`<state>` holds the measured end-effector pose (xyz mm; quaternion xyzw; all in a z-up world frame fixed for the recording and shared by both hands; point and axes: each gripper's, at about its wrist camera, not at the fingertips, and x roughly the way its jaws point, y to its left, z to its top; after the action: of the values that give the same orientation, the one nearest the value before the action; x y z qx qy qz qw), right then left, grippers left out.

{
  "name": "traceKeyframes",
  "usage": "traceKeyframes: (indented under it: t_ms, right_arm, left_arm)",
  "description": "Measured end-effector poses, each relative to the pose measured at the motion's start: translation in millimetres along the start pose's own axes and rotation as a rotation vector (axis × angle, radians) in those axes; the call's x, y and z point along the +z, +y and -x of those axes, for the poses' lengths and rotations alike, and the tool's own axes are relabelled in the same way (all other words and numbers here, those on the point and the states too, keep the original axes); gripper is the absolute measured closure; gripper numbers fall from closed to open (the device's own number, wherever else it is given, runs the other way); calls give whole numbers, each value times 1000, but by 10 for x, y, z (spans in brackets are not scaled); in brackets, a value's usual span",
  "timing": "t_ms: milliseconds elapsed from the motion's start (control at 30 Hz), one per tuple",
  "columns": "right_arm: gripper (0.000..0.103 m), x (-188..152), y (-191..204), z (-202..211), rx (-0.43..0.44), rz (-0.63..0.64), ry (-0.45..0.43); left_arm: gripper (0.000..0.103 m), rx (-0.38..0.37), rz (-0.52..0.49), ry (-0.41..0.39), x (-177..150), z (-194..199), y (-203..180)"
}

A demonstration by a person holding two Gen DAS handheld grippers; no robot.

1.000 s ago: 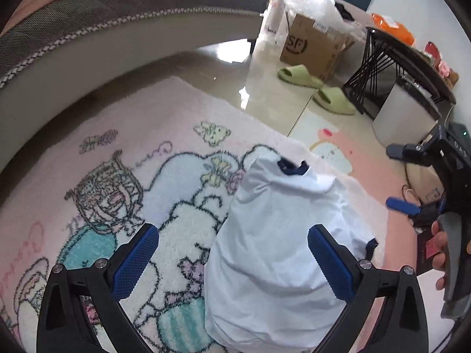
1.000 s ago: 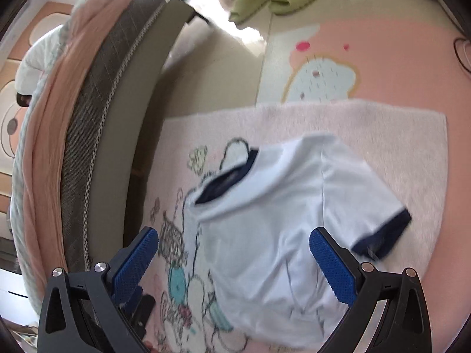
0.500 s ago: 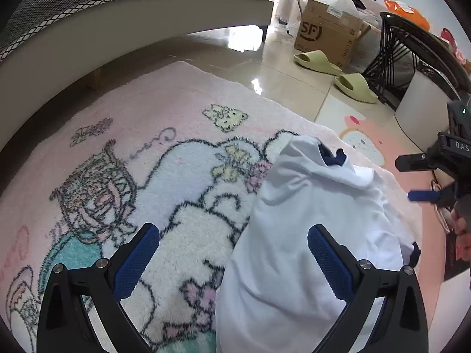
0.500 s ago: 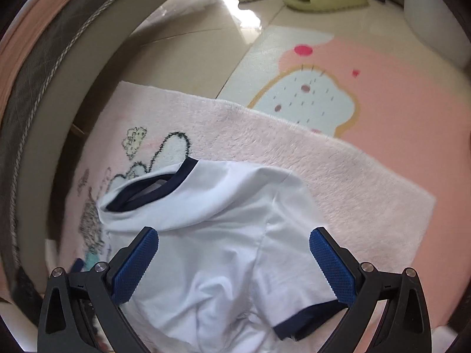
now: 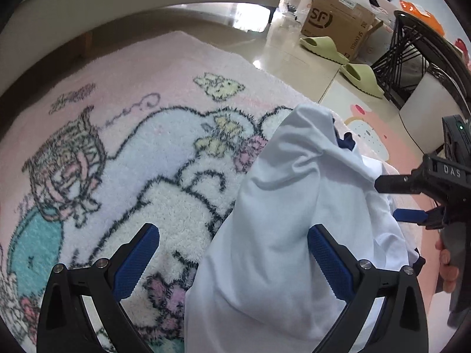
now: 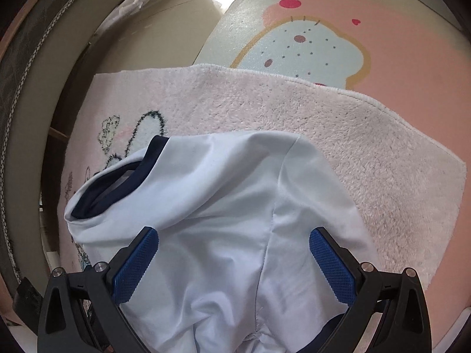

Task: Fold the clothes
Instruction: 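Lower the right gripper onto the shirt body and close on the fabric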

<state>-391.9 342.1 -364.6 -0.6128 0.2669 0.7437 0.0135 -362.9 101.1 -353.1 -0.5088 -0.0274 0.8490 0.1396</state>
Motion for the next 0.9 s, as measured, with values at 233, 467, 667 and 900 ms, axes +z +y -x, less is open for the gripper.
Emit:
traceKeyframes:
  t_ms: [233, 467, 667, 900]
  right_arm:
    - [6, -87, 66, -140, -44, 56, 31]
    - [5, -140, 81, -204, -71, 107, 47]
    - [5, -230, 85, -200, -89, 123, 7]
    - [21, -323, 52, -107, -111, 113, -35]
  left_arm:
    - [0, -10, 53, 27, -46, -63, 27]
    - [0, -46, 167, 92, -134, -169, 96]
    - [29, -57, 112, 93, -130, -66, -55]
    - [53, -70, 109, 114, -97, -20, -105]
